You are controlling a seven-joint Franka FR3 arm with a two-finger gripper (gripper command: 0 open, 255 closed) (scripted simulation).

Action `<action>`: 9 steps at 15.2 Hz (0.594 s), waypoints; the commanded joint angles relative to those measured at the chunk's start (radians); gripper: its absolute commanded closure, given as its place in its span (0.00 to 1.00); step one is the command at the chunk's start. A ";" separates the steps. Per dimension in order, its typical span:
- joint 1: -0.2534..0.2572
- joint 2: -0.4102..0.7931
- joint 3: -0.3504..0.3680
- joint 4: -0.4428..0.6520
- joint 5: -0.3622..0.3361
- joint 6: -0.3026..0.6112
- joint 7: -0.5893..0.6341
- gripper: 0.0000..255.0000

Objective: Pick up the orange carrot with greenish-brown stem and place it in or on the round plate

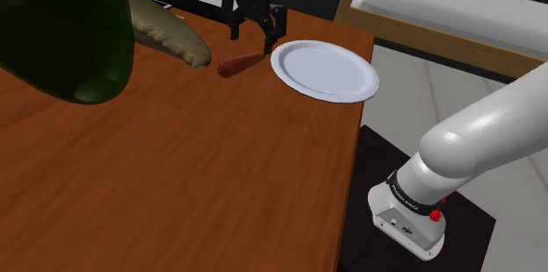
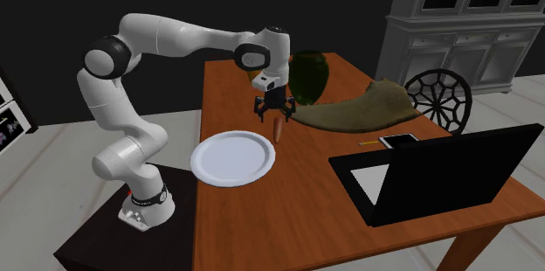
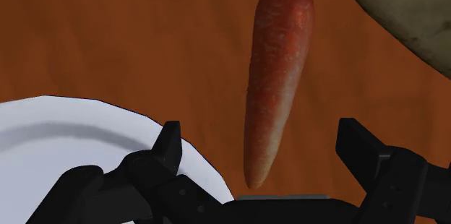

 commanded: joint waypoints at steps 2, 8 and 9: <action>-0.011 0.060 0.023 0.023 -0.021 0.029 0.092 0.00; -0.006 0.073 0.033 -0.054 -0.024 0.118 0.096 0.00; -0.006 0.072 0.033 -0.055 -0.024 0.118 0.096 0.00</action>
